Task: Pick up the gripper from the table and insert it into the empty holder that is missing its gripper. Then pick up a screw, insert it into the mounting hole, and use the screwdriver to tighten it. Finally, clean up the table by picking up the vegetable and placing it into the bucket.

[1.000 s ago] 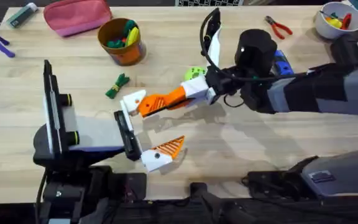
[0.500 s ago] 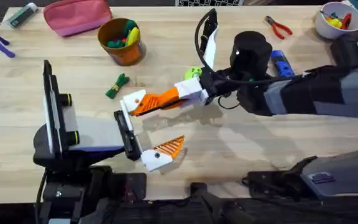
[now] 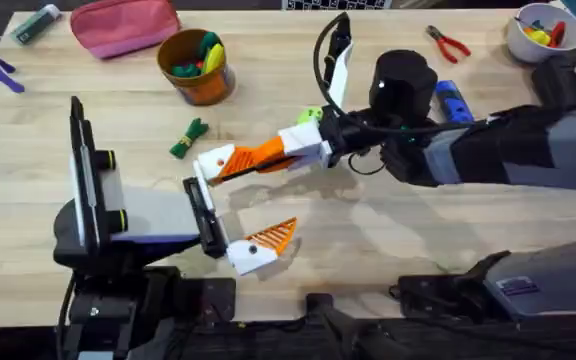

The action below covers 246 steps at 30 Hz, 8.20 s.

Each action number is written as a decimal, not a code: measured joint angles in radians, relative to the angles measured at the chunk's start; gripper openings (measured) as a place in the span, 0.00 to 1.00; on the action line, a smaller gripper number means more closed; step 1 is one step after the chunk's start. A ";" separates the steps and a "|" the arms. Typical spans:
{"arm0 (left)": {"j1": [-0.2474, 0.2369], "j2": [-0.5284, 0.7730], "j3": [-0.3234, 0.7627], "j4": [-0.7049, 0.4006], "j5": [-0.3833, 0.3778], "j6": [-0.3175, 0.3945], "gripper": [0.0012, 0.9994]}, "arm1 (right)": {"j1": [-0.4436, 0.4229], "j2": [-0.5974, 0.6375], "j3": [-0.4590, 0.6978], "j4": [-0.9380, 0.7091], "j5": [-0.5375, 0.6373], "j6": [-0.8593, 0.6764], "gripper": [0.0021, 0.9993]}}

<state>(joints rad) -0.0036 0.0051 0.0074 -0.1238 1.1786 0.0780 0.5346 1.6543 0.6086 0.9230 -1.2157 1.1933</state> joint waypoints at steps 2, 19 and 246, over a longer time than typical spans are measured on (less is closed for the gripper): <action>0.000 0.000 0.000 0.000 0.000 0.000 0.99 | 0.000 0.000 0.000 0.000 0.001 0.009 0.01; 0.003 0.000 0.000 0.000 -0.001 0.001 0.99 | 0.015 0.000 0.013 -0.006 0.015 0.034 0.01; 0.002 0.000 0.000 0.000 0.001 0.002 0.99 | 0.115 0.367 0.969 -1.807 1.279 -1.584 0.11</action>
<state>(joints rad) -0.0013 0.0051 0.0074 -0.1235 1.1793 0.0795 0.6498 2.0209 1.5776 -0.8836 0.0635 -0.3904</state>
